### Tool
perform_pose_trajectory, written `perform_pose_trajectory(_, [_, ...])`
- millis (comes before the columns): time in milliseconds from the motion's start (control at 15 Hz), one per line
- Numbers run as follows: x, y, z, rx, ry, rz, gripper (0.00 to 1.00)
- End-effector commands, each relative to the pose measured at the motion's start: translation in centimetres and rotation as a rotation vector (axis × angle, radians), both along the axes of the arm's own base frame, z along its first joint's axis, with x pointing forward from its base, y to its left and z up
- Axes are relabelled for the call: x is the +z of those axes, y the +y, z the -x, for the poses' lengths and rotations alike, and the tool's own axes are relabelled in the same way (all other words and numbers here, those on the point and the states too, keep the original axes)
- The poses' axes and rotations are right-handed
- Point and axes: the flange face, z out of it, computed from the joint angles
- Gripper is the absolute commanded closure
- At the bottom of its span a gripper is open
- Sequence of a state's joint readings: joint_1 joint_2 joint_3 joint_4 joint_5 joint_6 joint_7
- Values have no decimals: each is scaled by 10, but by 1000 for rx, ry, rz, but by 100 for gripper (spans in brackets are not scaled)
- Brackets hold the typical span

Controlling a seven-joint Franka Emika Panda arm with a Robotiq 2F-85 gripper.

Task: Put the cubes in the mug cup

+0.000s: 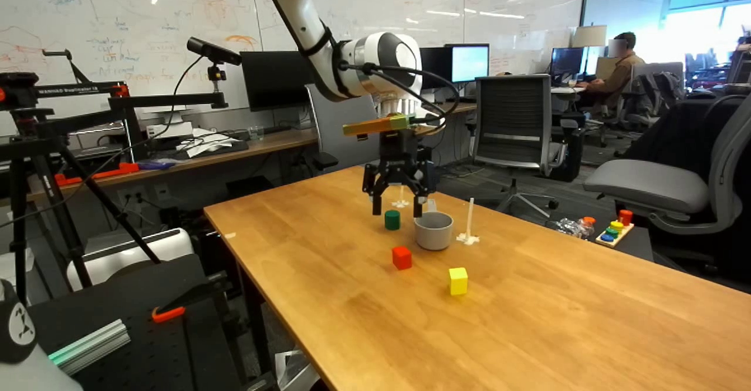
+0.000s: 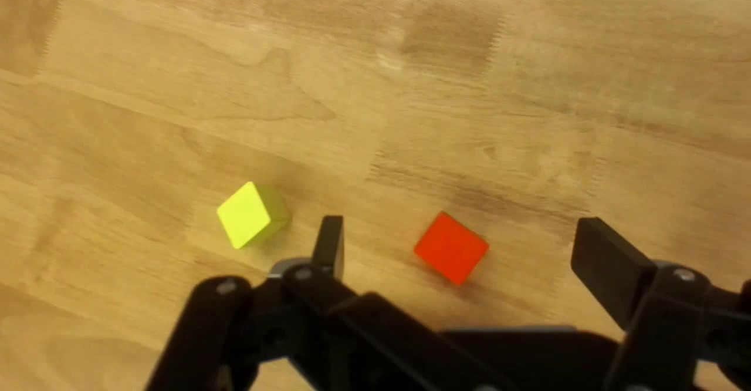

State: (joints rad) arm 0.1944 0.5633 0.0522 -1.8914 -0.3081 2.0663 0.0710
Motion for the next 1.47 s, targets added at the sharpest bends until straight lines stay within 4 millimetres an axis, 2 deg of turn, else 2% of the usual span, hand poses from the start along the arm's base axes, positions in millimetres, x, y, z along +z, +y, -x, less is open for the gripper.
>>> perform_pose_trajectory(0, [-13,30,5,77,28,29,0])
perform_pose_trajectory(200, [-23,34,5,110,36,52,0])
perform_pose_trajectory(733, [-46,18,-31,123,15,108,0])
perform_pose_trajectory(1067, [-75,19,-32,113,34,114,0])
perform_pose_trajectory(1400, [-92,25,-27,112,56,112,0])
